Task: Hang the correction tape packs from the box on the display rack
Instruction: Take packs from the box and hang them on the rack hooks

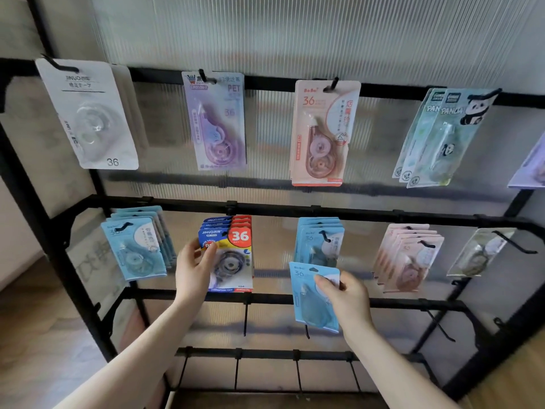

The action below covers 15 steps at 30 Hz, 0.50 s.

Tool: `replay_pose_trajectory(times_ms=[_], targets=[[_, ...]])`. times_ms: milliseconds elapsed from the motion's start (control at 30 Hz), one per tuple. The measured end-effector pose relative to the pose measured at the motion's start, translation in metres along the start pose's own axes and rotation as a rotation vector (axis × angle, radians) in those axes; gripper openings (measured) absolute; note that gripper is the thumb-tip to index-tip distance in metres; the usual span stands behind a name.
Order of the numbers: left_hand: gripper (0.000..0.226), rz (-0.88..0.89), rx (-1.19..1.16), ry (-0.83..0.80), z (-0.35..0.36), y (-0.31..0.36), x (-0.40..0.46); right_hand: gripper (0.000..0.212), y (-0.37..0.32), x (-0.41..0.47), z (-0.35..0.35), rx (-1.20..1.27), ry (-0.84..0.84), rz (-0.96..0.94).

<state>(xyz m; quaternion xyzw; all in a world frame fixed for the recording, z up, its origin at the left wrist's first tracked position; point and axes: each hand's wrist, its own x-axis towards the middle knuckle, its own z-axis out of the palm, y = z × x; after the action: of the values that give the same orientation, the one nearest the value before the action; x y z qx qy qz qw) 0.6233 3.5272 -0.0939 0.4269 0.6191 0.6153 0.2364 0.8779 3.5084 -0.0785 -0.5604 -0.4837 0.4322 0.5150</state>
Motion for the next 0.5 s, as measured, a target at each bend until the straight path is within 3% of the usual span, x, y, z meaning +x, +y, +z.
replay_pose_trajectory(times_ms=[133, 500], targets=[[0.049, 0.006, 0.074, 0.0, -0.017, 0.001, -0.006, 0.009, 0.001, -0.009, 0.002, 0.013, -0.001, -0.005], [0.04, 0.265, 0.72, 0.087, -0.075, -0.001, -0.042, 0.004, 0.008, -0.017, 0.022, -0.002, -0.087, -0.043]])
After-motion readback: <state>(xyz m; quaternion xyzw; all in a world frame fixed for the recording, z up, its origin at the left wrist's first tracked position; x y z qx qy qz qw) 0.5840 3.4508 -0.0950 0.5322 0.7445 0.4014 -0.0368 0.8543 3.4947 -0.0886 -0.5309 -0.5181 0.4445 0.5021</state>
